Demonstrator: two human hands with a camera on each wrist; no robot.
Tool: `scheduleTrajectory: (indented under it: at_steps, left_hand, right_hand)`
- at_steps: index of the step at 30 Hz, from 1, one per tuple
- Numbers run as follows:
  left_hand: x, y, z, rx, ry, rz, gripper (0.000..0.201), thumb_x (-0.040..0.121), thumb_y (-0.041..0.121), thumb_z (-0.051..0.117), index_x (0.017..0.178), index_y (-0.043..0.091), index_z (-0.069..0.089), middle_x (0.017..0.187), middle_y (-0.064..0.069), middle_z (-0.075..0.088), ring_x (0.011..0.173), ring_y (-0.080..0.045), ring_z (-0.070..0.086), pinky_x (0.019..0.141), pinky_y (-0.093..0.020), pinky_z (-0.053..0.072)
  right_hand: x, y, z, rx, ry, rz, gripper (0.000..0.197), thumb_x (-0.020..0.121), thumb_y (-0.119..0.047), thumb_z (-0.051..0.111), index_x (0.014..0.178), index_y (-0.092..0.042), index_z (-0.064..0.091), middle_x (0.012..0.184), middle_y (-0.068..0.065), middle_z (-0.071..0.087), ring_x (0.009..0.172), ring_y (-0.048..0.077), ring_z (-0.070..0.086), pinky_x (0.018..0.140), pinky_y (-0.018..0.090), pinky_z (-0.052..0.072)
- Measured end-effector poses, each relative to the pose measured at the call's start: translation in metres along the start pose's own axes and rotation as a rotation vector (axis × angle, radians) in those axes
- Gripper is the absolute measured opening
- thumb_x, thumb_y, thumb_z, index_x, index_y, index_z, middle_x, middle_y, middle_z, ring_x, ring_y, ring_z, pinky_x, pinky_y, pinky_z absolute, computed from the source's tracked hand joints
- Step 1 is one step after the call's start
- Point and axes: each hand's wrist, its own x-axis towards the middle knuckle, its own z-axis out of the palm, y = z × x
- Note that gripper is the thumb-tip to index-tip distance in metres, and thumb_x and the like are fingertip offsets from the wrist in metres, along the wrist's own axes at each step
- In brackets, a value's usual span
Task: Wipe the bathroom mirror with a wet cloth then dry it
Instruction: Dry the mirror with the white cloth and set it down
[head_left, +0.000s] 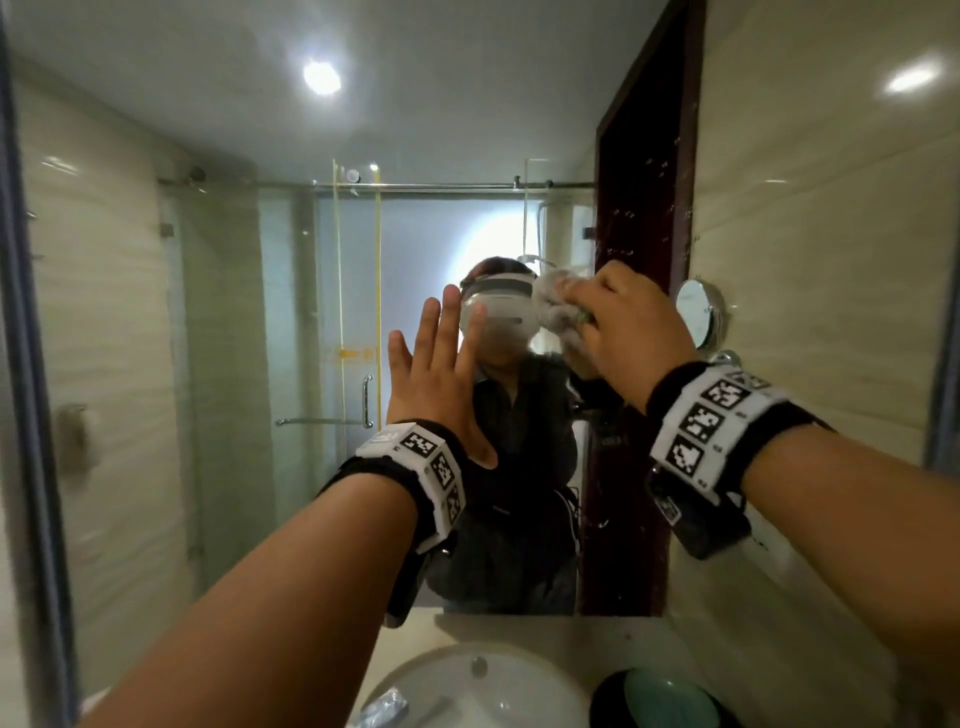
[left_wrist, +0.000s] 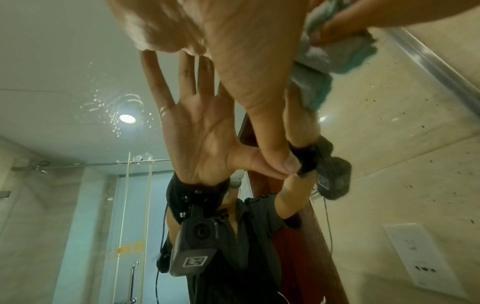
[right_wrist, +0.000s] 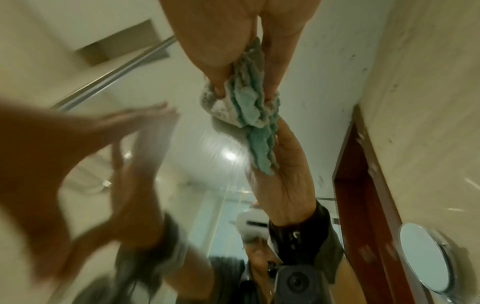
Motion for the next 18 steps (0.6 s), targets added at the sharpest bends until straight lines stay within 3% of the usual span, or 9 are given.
scheduleTrajectory:
  at_steps: [2,4,8,10,13,18]
  left_hand:
    - [0.0,0.001,-0.001,0.012,0.002,-0.004,0.157,0.048,0.067,0.08,0.135,0.021,-0.042,0.144,-0.009,-0.045,0.136,-0.03,-0.035,0.114,-0.058,-0.003]
    - [-0.002,0.002,-0.003,0.026,-0.001,-0.016,0.157,0.048,0.068,0.079,0.135,0.02,-0.042,0.144,-0.009,-0.045,0.136,-0.03,-0.034,0.114,-0.057,-0.003]
    - [-0.006,0.004,-0.013,0.032,-0.042,-0.026,0.151,0.054,0.064,0.079,0.139,0.02,-0.037,0.146,-0.009,-0.042,0.138,-0.029,-0.032,0.115,-0.056,0.0]
    - [-0.006,0.005,-0.023,-0.002,-0.037,-0.032,0.14,0.058,0.063,0.077,0.146,0.022,-0.024,0.152,-0.008,-0.03,0.142,-0.029,-0.021,0.116,-0.053,0.0]
    - [0.002,0.004,-0.045,0.013,0.09,-0.039,0.118,0.06,0.071,0.07,0.147,0.026,0.004,0.153,-0.007,-0.002,0.142,-0.029,0.002,0.114,-0.052,0.005]
    - [0.034,0.007,-0.073,0.07,0.11,-0.056,0.133,0.061,0.081,0.06,0.146,0.022,-0.024,0.153,-0.006,-0.03,0.141,-0.028,-0.026,0.107,-0.057,-0.015]
  right_hand:
    - [0.018,-0.002,-0.005,-0.024,0.064,0.03,0.031,0.091,-0.015,0.051,0.121,-0.014,0.057,0.103,0.008,0.048,0.095,0.024,0.049,0.078,0.029,0.042]
    - [0.01,-0.008,-0.003,-0.007,0.04,0.067,0.032,0.09,-0.012,0.053,0.122,-0.015,0.055,0.105,0.006,0.047,0.096,0.021,0.046,0.077,0.023,0.038]
    - [-0.038,-0.016,0.012,-0.104,-0.233,-0.057,0.053,0.086,-0.007,0.057,0.133,-0.027,0.043,0.127,0.006,0.044,0.112,0.027,0.043,0.085,0.04,0.049]
    - [-0.041,-0.011,0.011,-0.108,-0.266,-0.096,0.049,0.087,-0.009,0.055,0.131,-0.029,0.045,0.124,0.006,0.043,0.111,0.028,0.043,0.082,0.043,0.05]
    - [-0.007,-0.004,-0.005,-0.087,-0.168,-0.093,0.043,0.088,-0.009,0.057,0.128,-0.024,0.052,0.115,0.007,0.048,0.103,0.028,0.048,0.083,0.038,0.048]
    - [0.07,0.016,-0.044,-0.08,0.048,0.044,0.036,0.082,-0.009,0.061,0.116,-0.018,0.06,0.107,0.013,0.052,0.098,0.032,0.054,0.076,0.031,0.042]
